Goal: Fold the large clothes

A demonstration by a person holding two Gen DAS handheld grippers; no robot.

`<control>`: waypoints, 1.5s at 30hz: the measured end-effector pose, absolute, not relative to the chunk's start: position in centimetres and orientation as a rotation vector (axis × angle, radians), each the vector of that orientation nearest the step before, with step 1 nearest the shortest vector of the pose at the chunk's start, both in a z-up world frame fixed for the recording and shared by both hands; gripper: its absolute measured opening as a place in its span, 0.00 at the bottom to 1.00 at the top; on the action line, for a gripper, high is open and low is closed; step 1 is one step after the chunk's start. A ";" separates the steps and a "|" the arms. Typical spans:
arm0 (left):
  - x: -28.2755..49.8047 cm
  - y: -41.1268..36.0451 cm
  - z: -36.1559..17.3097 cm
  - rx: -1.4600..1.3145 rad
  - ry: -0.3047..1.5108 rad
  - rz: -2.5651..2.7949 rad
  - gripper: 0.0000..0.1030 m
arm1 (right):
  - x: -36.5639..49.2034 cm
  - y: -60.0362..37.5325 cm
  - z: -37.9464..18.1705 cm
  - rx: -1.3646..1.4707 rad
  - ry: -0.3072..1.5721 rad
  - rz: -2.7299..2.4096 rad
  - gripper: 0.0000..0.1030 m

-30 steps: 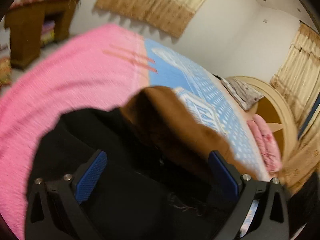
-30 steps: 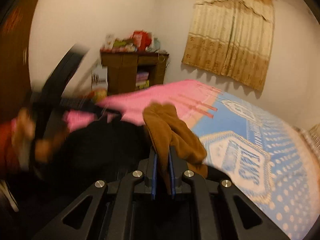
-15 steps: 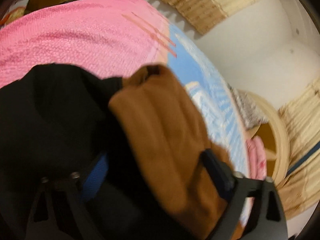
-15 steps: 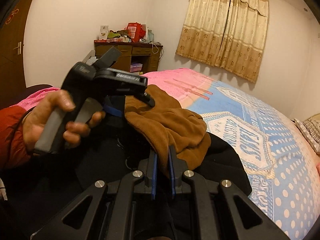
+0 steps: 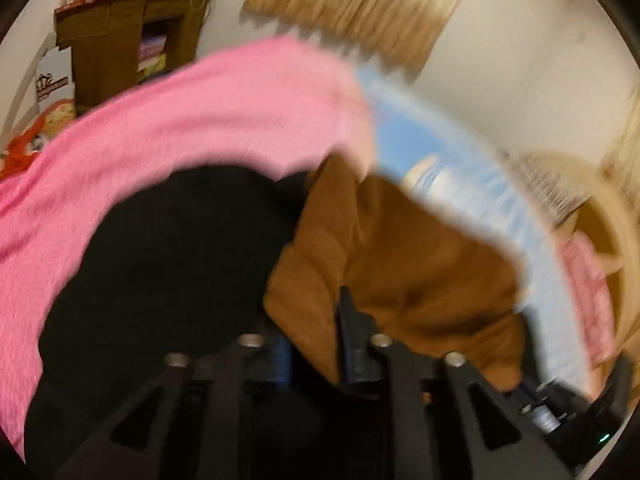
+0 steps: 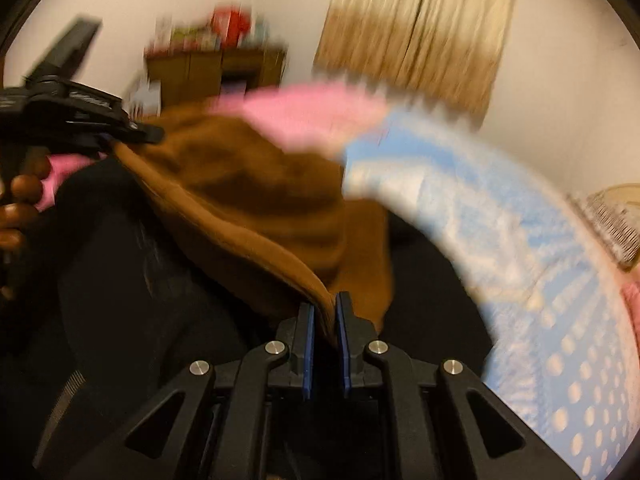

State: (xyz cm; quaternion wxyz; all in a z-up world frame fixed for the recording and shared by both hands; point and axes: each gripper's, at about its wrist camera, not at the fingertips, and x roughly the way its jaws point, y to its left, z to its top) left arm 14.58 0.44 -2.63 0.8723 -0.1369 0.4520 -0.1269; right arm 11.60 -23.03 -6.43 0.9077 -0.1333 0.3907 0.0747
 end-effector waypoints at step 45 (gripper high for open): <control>16.8 -0.8 -5.4 0.125 0.810 -0.031 1.00 | 2.8 -33.4 12.0 0.181 0.256 0.083 0.00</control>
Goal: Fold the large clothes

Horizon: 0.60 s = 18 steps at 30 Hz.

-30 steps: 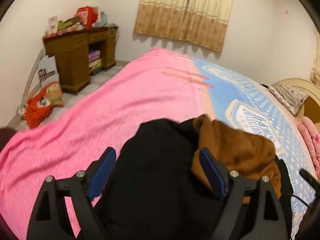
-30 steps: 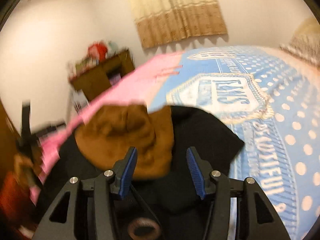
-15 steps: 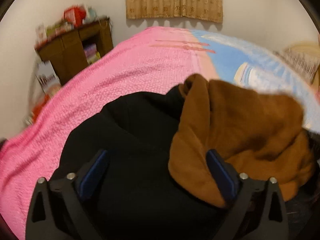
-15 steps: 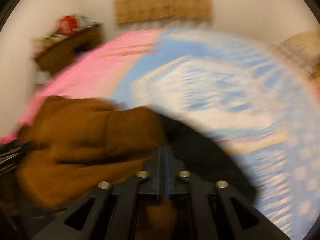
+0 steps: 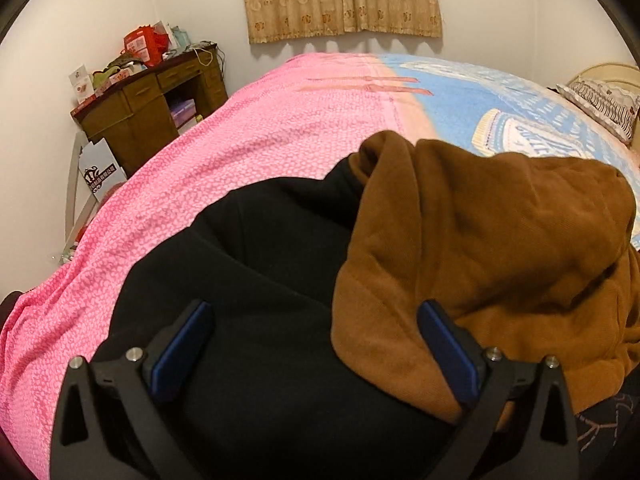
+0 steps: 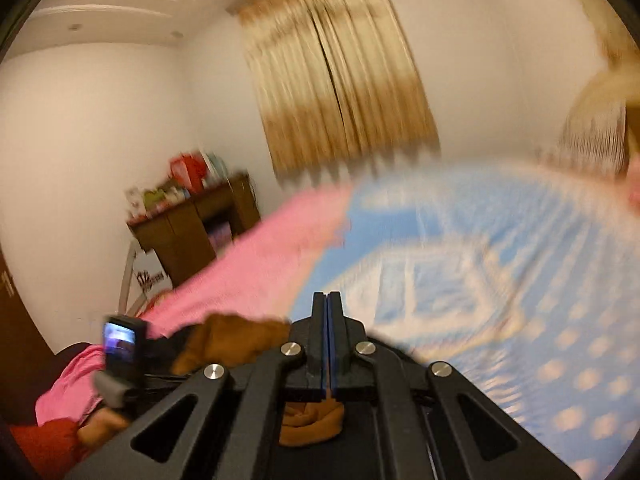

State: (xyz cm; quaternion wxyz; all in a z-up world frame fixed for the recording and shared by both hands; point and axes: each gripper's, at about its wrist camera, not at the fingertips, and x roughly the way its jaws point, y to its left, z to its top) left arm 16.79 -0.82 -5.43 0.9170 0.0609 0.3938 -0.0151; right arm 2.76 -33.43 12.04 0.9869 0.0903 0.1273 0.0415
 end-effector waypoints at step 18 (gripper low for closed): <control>-3.7 15.8 6.0 -0.055 0.637 -0.351 1.00 | -26.8 -32.5 21.3 0.370 0.037 0.466 0.01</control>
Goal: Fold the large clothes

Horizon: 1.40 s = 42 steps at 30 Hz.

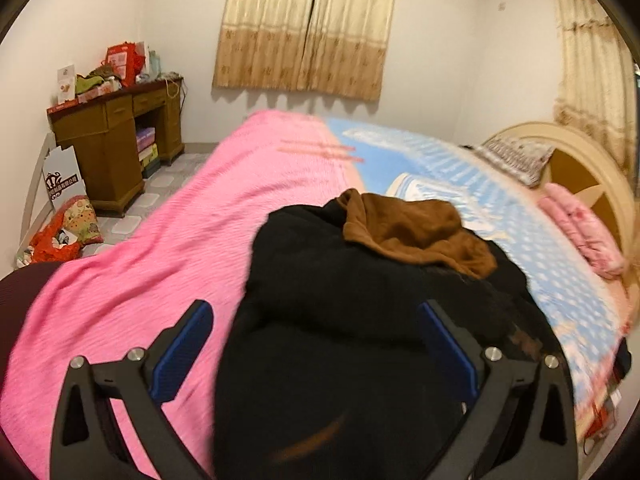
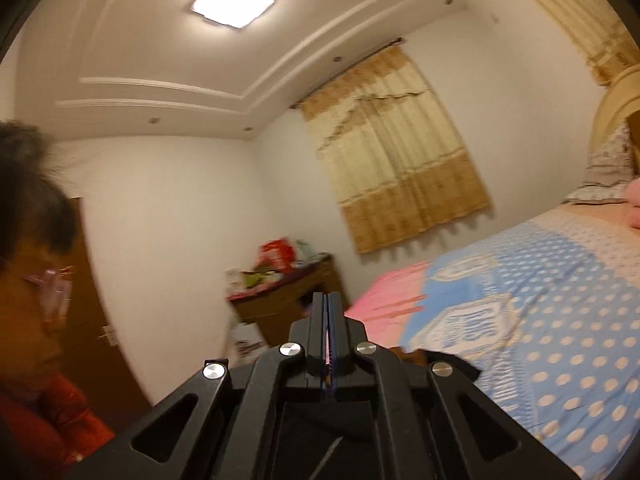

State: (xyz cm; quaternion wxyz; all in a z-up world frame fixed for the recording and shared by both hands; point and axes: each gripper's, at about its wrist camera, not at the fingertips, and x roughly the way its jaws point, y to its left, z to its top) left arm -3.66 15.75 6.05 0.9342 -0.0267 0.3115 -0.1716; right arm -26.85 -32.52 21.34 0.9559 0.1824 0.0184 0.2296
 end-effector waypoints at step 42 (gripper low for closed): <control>-14.5 19.3 -5.7 0.099 0.814 -0.275 1.00 | -18.5 -24.5 -3.6 0.648 0.612 0.193 0.99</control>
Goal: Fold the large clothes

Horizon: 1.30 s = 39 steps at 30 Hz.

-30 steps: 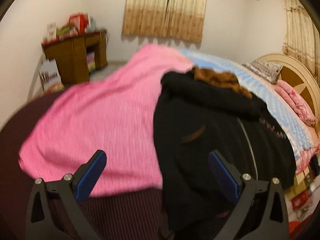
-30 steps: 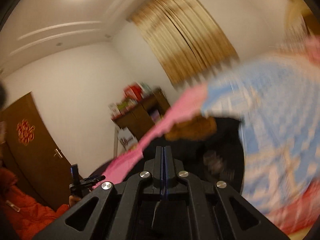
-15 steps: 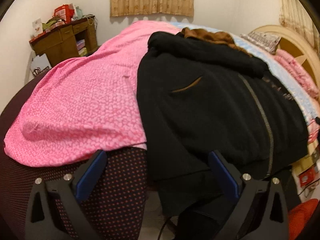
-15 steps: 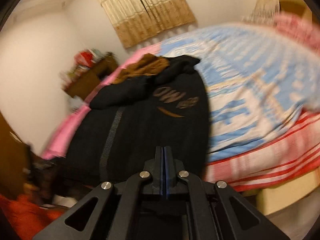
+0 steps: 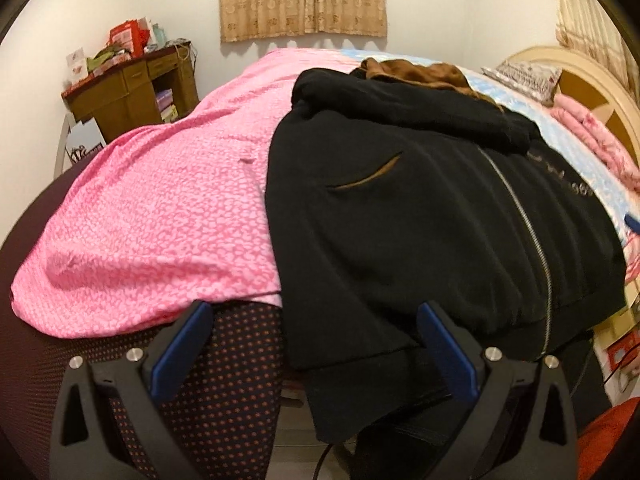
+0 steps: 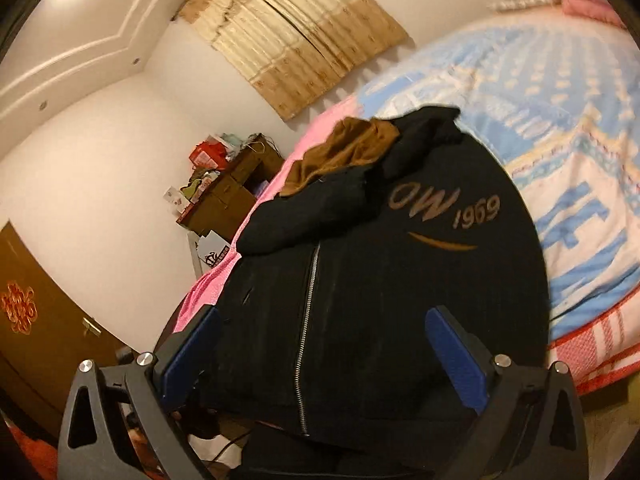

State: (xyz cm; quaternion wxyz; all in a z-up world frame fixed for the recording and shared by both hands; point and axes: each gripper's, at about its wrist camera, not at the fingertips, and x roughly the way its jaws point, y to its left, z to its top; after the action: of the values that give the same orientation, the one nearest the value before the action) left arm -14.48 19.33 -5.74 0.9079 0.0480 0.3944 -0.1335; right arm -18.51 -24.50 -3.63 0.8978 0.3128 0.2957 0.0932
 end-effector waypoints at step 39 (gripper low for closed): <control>-10.8 25.4 3.6 -0.030 0.601 -0.278 1.00 | -6.9 -30.4 -2.2 0.837 0.716 0.384 0.13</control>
State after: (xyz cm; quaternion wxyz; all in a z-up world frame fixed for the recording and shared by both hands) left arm -10.77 25.45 3.61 0.9455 -0.0145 0.2952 -0.1364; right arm -6.91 -30.44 -2.19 0.8345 0.3953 0.3383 0.1815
